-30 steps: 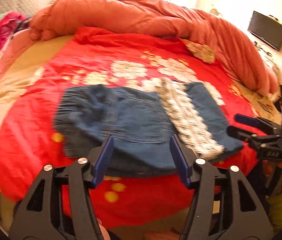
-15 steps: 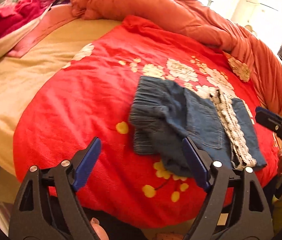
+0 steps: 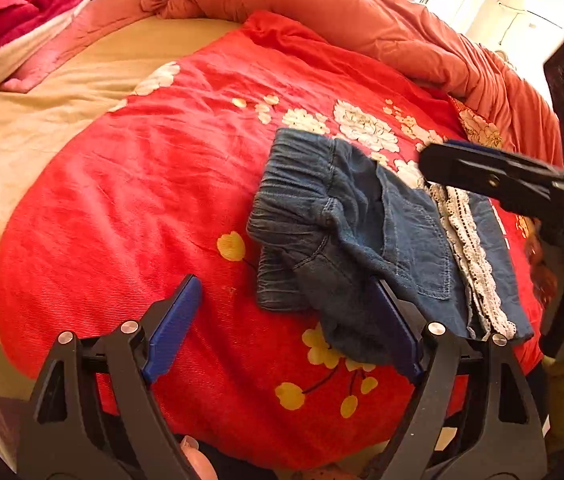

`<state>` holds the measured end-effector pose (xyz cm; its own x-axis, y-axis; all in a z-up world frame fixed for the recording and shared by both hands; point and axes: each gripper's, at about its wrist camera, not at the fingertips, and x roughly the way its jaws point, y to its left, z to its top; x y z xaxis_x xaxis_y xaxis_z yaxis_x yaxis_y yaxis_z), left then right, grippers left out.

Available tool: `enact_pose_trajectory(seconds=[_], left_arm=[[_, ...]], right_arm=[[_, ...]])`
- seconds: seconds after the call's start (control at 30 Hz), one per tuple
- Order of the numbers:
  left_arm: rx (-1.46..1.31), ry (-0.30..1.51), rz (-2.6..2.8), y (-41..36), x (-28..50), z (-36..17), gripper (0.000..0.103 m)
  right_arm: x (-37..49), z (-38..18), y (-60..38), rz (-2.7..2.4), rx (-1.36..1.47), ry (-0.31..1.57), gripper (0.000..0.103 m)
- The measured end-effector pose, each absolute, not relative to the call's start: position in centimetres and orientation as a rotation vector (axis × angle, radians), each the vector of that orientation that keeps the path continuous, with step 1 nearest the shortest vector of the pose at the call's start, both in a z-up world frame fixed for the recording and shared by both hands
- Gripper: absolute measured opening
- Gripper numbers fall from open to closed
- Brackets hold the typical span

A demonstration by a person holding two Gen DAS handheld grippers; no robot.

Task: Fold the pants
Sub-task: 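Grasp the elastic waistband with the right tool and fold it over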

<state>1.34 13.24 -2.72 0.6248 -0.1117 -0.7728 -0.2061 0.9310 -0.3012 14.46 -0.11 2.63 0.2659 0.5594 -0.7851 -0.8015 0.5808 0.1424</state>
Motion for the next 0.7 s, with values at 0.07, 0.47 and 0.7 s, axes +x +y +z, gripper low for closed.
enact_pose_trajectory(seconds=[0.07, 0.47, 0.7], left_arm=[[-0.393, 0.907, 0.052, 13.3, 1.5, -3.1, 0.077], [-0.400, 0.903, 0.040, 13.3, 1.8, -4.1, 0.077], [-0.427, 0.867, 0.038, 13.7, 1.9, -4.2, 0.076]], right_arm=[[14.7, 2.1, 1.2, 0.973, -0.341, 0.933, 0.097], [16.8, -2.1, 6.2, 1.040, -0.434, 1.041, 0.096], [16.7, -4.3, 7.1, 1.152, -0.391, 1.110, 0.050]])
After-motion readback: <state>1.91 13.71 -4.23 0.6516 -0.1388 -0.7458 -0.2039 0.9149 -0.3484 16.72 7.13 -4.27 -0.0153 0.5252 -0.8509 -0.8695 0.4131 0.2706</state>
